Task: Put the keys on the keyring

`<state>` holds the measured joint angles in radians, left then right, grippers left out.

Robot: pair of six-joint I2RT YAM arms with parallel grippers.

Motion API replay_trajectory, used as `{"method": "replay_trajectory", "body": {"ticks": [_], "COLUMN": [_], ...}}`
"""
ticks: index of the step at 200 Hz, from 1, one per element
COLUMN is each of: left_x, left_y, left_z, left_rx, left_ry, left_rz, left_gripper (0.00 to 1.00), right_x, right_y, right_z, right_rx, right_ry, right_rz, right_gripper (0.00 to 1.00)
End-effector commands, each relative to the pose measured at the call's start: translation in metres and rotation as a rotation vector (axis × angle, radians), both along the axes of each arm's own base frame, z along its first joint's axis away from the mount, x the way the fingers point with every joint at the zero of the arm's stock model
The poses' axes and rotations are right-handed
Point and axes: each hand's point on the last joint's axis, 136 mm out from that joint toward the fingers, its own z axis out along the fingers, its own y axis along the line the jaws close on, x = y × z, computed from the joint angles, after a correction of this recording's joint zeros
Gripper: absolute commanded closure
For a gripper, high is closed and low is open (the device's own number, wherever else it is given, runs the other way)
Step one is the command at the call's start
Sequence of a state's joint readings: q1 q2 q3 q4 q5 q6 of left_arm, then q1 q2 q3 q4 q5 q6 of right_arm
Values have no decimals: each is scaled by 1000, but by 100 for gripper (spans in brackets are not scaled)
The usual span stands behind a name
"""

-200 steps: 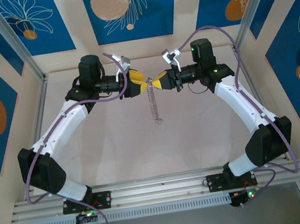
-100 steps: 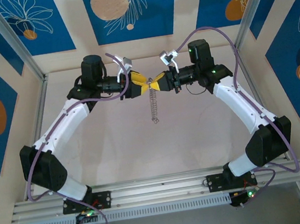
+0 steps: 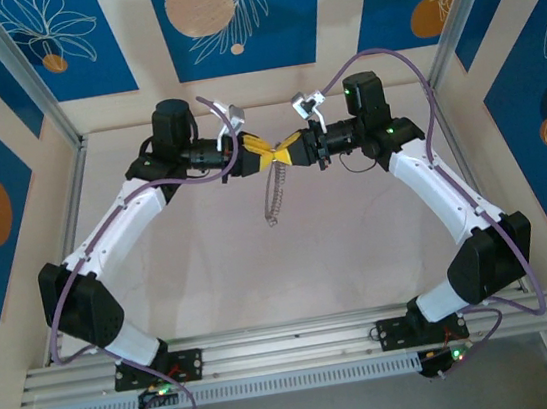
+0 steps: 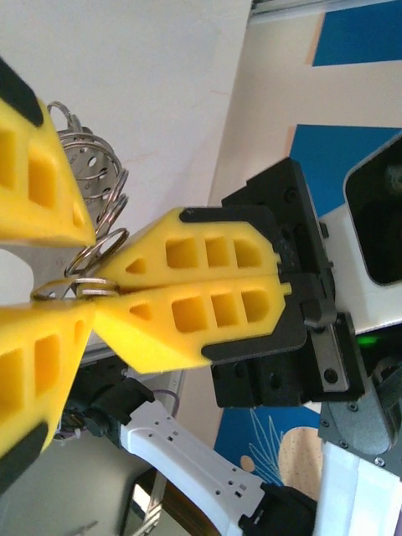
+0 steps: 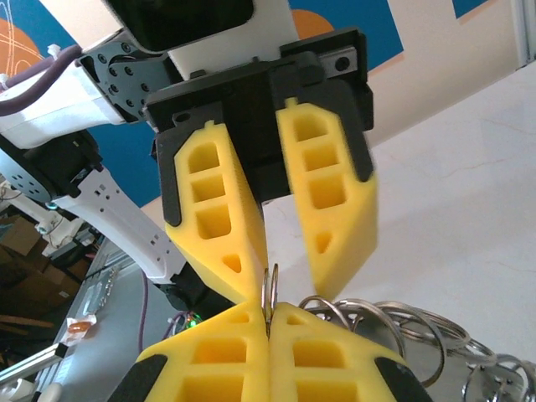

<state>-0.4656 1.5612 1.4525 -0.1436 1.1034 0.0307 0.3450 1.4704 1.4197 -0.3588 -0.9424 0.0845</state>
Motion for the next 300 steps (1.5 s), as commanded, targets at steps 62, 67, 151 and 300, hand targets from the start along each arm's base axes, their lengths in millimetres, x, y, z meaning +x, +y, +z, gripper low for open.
{"method": "replay_trajectory", "body": {"ticks": [62, 67, 151, 300], "left_x": [7, 8, 11, 7], "left_y": [-7, -7, -5, -4], "left_z": [21, 23, 42, 44], "left_rx": [-116, -126, -261, -264], "left_ry": [-50, -41, 26, 12], "left_rz": [76, 82, 109, 99], "left_gripper": [100, 100, 100, 100], "right_x": [4, 4, 17, 37], "right_y": [-17, -20, -36, -22], "right_z": [18, 18, 3, 42], "right_rx": [75, 83, 170, 195], "right_ry": [-29, -27, -58, -84], "right_rz": [-30, -40, -303, -458], "right_gripper": [59, 58, 49, 51]}}
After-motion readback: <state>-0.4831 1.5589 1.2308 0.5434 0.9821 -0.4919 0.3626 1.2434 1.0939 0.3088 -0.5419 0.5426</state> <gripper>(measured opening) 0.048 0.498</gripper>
